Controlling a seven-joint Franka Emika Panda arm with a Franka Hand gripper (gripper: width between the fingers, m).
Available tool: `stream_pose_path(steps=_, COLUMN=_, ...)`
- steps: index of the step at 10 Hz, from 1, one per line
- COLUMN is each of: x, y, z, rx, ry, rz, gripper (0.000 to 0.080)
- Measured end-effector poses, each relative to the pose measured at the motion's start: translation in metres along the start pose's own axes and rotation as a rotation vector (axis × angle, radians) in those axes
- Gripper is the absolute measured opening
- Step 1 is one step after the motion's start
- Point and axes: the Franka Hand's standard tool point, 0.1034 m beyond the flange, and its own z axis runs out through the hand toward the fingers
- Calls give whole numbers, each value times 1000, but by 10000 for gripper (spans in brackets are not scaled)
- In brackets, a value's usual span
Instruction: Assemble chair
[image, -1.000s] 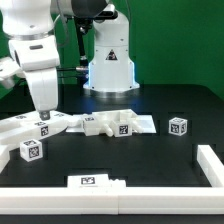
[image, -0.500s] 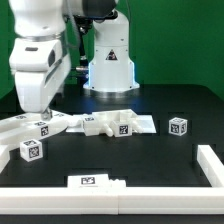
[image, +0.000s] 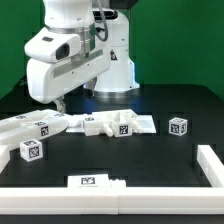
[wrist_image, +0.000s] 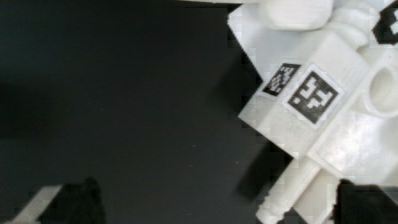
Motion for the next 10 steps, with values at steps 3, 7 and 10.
stream_pose_path(steps=3, x=18, y=-14, z=3, rx=-36, ry=24, rz=257, gripper=649)
stream_pose_path(steps=7, x=44, y=-40, z=9, rx=-40, ry=27, rz=397, gripper=649)
stream_pose_path(steps=10, x=60, y=-54, z=24, rx=-83, ry=83, rz=366, gripper=649)
